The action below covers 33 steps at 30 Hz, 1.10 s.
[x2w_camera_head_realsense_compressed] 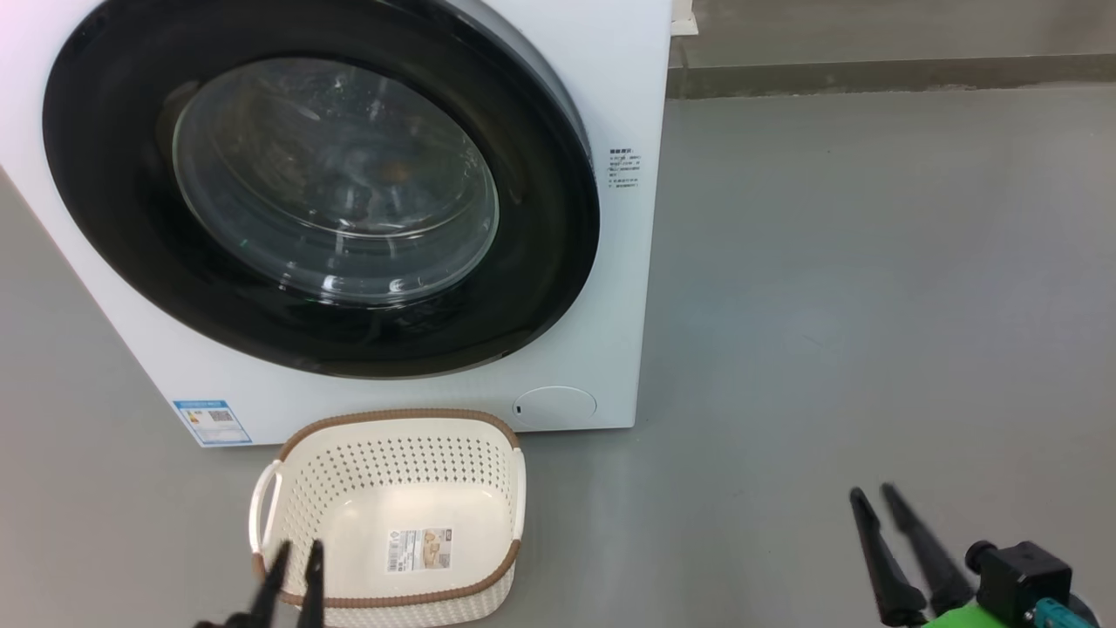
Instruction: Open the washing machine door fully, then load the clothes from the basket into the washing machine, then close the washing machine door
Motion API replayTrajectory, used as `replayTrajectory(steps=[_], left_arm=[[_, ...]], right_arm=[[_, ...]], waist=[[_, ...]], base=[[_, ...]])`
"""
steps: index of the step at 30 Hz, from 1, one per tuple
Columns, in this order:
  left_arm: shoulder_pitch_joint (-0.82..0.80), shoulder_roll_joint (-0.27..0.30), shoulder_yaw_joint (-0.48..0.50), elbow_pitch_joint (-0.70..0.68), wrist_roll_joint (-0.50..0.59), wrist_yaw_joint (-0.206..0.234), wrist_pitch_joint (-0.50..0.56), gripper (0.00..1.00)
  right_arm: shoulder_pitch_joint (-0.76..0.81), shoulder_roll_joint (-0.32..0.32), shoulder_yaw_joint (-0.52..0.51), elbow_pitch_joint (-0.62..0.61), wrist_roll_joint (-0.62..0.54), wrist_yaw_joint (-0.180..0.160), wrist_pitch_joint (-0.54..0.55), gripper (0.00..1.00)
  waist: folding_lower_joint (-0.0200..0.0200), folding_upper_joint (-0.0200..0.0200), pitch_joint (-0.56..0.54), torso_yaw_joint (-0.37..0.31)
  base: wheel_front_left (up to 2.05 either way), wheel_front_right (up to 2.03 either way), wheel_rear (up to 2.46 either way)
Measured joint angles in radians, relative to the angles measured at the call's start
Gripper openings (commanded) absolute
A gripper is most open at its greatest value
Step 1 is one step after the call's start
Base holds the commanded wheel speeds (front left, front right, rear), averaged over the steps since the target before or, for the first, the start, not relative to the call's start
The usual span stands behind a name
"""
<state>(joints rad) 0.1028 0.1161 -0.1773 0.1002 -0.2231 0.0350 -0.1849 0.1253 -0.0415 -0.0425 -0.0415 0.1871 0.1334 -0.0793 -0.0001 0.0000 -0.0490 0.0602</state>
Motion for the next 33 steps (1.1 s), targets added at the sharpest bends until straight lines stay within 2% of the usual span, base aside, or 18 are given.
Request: replayTrajectory(steps=[6,33], left_arm=[[0.024,-0.021,-0.006,0.045,-0.025,0.0,0.008,0.0],[0.004,-0.03,0.049,0.069,-0.324,-0.032,0.071,0.0]], right_arm=[[0.015,0.005,0.0,0.055,0.021,0.0,0.0,0.0],[-0.006,0.0,-0.002,0.108,0.335,0.0,0.034,0.0]], waist=[[0.0001,0.0,0.001,-0.002],[0.0002,0.0,0.013,-0.015]], base=[[0.0,0.0,0.0],[0.0,0.0,0.0]])
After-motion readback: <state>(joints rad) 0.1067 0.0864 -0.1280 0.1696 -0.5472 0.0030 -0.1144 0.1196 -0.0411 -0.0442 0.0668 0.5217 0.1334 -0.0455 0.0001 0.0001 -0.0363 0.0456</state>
